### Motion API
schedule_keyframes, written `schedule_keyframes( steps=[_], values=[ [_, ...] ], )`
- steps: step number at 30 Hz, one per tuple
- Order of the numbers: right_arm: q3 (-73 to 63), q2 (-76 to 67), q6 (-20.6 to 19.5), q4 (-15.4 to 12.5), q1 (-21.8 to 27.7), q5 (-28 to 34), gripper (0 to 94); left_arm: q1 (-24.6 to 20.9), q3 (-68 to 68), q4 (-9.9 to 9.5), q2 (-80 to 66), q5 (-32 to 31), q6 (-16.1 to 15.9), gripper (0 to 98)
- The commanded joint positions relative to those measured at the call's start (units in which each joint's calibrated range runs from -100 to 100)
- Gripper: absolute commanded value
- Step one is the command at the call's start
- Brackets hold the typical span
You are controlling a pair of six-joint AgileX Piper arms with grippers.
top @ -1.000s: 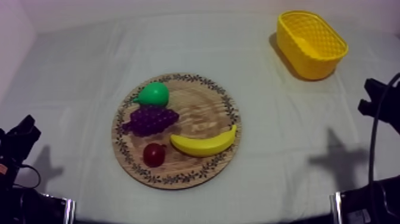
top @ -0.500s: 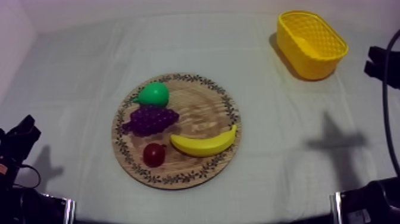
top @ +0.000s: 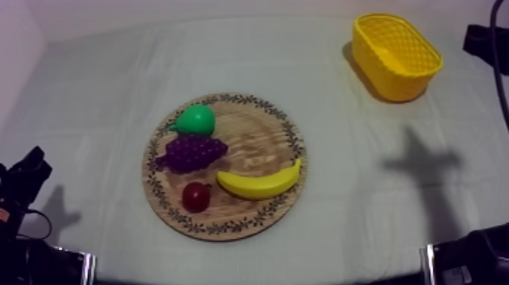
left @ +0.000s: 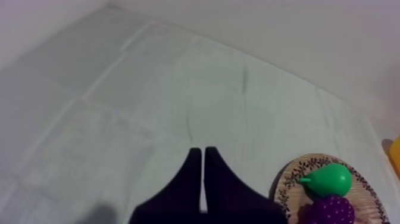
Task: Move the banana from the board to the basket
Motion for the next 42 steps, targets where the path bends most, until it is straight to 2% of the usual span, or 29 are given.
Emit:
schedule_keyframes(
  steps=[1,5,12,20,22,26,35,38,42],
  values=[
    [-0.3,0.4,-0.1,0.2,-0.2,-0.1,0.5,0.0,0.0,0.03,0.0,0.0,0.0,0.1],
    [2.5,-0.2,1.1,-1.0,-0.6,-2.2,0.5,0.0,0.0,0.03,0.0,0.0,0.0,0.1],
    [14.4,-6.3,7.3,-6.2,-0.9,-6.3,0.5,0.0,0.0,0.03,0.0,0.0,0.0,0.1],
    [33.0,-18.6,9.3,-7.4,-0.6,-8.5,0.5,0.0,0.0,0.03,0.0,0.0,0.0,0.1],
    [35.5,-22.0,8.4,-6.3,-0.2,-6.7,0.5,0.0,0.0,0.03,0.0,0.0,0.0,0.1],
    [38.5,-29.4,3.4,-1.4,1.0,-2.4,0.5,0.0,0.0,0.03,0.0,0.0,0.0,0.1],
    [40.0,-42.6,-4.8,7.4,2.3,10.9,0.5,0.0,0.0,0.03,0.0,0.0,0.0,0.1],
    [40.0,-44.5,-6.5,9.0,2.2,14.0,0.5,0.0,0.0,0.03,0.0,0.0,0.0,0.1],
    [40.0,-45.2,-7.0,9.5,2.2,15.6,0.5,0.0,0.0,0.03,0.0,0.0,0.0,0.1]
  ],
)
